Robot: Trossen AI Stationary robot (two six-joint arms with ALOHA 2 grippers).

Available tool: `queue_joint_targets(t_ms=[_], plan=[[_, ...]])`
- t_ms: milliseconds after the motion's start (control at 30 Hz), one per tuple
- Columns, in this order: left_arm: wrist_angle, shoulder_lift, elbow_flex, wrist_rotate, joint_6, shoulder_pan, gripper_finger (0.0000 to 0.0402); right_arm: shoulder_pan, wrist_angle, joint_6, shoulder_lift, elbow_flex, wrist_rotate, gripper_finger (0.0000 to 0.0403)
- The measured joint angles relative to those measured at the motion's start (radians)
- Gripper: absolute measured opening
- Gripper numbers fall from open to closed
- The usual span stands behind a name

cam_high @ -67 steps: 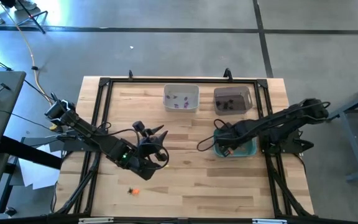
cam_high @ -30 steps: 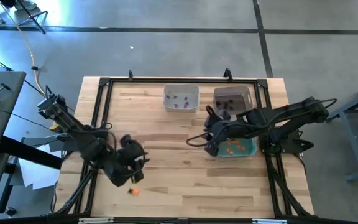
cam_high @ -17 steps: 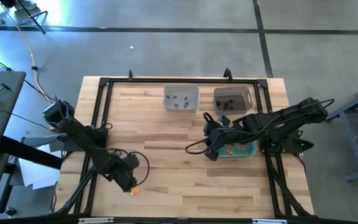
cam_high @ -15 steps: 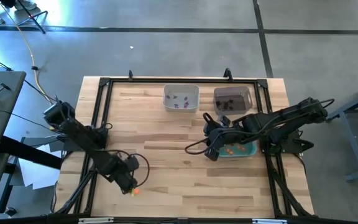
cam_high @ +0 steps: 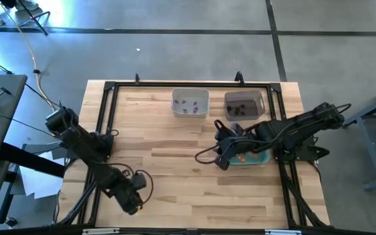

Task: Sort Halloween decoration
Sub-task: Put the black spider toy into the black bin

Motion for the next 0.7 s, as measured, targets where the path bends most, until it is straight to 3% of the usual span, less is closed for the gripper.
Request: queue_joint_targets(t_ms=[200, 467, 700], plan=[[0.010, 0.021, 0.000, -0.083, -0.095, -0.056, 0.0110, 0.033, 0.001, 0.060, 0.000, 0.000, 0.001, 0.0129], [0.125, 0.142, 0.001, -0.050, -0.137, -0.086, 0.0110, 0.082, 0.012, 0.089, 0.000, 0.000, 0.008, 0.0129], [0.115, 0.217, 0.006, -0.049, -0.125, -0.086, 0.0113, 0.102, 0.017, 0.101, 0.000, 0.000, 0.024, 0.0129]])
